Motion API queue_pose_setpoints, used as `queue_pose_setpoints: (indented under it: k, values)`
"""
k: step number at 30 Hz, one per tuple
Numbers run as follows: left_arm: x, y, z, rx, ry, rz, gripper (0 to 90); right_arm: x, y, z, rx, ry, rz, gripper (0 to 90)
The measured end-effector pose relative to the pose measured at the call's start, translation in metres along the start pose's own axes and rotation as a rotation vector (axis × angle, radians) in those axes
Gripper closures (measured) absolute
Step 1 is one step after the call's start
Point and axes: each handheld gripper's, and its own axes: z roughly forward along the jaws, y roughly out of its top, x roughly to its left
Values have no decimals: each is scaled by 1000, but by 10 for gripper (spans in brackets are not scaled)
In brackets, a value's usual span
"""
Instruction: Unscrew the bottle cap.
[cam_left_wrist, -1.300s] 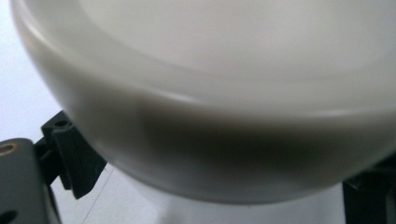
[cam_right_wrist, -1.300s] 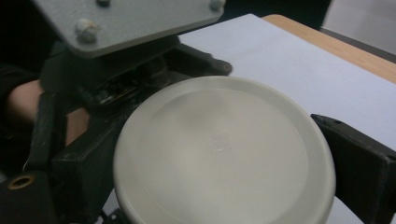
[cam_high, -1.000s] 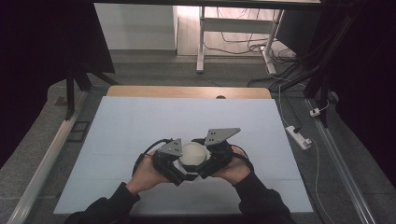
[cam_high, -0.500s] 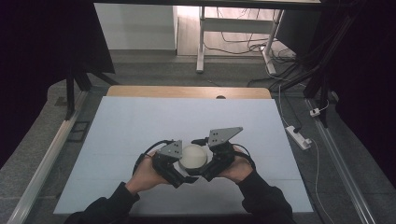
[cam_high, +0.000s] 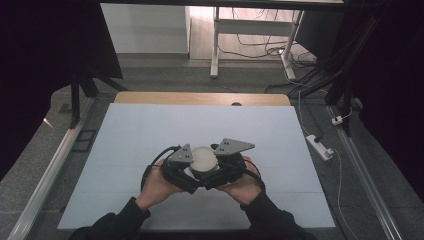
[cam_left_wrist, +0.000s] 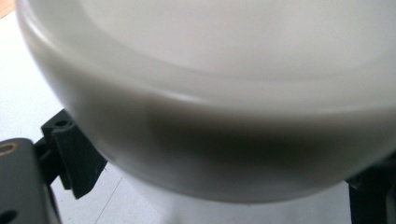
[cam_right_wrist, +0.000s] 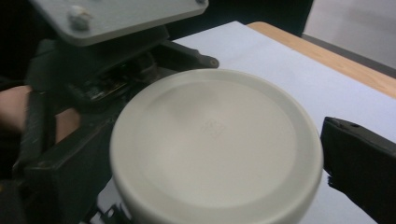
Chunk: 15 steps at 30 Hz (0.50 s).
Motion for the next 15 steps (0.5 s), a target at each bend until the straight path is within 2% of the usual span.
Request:
queue_pose_setpoints:
  k: [4, 8, 10, 11, 12, 15]
  values:
    - [-1, 0, 0, 6, 5, 1, 79, 2, -2, 2, -11, 2, 8, 65]
    - [0, 1, -1, 9, -6, 7, 79, 3, -3, 2, -22, -3, 2, 69]
    - [0, 1, -1, 9, -16, 13, 79, 2, -2, 1, -17, 10, -3, 69]
    - [0, 1, -1, 10, -26, 17, 79, 0, -1, 0, -7, 41, -6, 70]
    - [0, 0, -1, 11, -35, 19, 79, 0, -1, 0, -7, 41, -6, 70]
    - [1, 0, 0, 15, -60, 31, 79, -5, -2, 0, -1, 92, -14, 71]
